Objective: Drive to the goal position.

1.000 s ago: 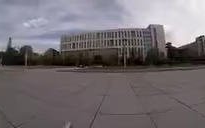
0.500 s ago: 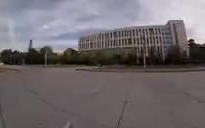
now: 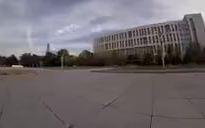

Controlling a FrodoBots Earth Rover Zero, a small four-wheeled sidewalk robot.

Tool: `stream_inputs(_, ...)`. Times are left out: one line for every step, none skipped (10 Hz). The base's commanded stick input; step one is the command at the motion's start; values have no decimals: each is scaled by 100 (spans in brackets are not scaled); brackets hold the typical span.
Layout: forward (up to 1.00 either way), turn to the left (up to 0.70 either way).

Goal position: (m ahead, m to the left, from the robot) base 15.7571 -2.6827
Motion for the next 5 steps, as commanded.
stream_inputs(100,0)
stream_inputs(100,0)
stream_inputs(100,0)
stream_inputs(100,0)
stream_inputs(100,0)
